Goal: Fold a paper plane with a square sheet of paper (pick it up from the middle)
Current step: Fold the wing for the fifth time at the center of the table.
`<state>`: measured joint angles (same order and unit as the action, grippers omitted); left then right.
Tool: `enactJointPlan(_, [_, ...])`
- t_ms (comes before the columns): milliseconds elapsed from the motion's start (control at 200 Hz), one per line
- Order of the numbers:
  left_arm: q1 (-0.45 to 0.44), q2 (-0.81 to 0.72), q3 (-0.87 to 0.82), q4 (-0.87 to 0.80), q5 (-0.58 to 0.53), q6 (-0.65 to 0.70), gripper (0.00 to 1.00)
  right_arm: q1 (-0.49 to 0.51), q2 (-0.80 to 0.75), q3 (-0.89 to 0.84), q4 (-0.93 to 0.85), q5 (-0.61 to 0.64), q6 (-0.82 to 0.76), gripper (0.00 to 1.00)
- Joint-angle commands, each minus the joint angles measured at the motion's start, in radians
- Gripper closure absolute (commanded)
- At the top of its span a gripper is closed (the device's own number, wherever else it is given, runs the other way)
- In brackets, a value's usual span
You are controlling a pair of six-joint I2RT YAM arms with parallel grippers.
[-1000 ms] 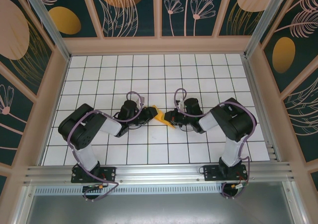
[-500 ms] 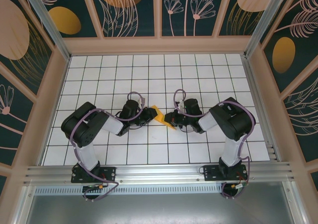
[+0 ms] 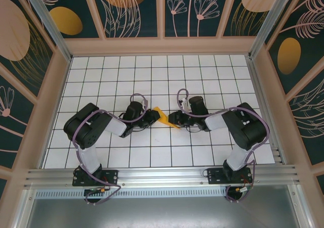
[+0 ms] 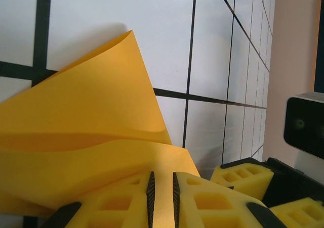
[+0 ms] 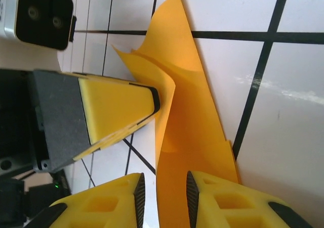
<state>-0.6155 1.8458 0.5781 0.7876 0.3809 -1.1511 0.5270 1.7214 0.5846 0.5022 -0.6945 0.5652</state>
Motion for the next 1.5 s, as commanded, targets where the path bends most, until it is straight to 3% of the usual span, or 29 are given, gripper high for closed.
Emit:
enactJointPlan(0, [-0.004, 0.021, 0.017, -0.025, -0.022, 0.023, 0.79, 0.000, -0.038, 0.021, -0.117, 0.032, -0.192, 0.67])
enactJointPlan(310, [-0.004, 0.021, 0.029, -0.048, -0.019, 0.027, 0.79, 0.040, -0.040, 0.053, -0.179, 0.075, -0.340, 0.67])
enactJointPlan(540, [-0.004, 0.021, 0.046, -0.079, -0.016, 0.040, 0.80, 0.058, -0.029, 0.037, -0.136, 0.130, -0.423, 0.78])
enactJointPlan(876, [-0.004, 0.002, 0.086, -0.129, -0.004, 0.073, 0.79, 0.060, -0.019, 0.034, -0.133, 0.103, -0.432, 0.89])
enactJointPlan(1081, [-0.004, -0.092, 0.092, -0.160, -0.013, 0.116, 0.74, 0.044, -0.008, 0.028, -0.078, 0.023, -0.319, 1.00])
enactJointPlan(1241, [-0.003, -0.177, 0.046, -0.100, -0.007, 0.129, 0.71, 0.042, 0.021, 0.009, 0.022, -0.024, -0.139, 1.00])
enactJointPlan(1491, [-0.004, -0.190, -0.025, -0.005, 0.025, 0.118, 0.71, 0.039, 0.047, -0.017, 0.093, -0.041, 0.004, 1.00])
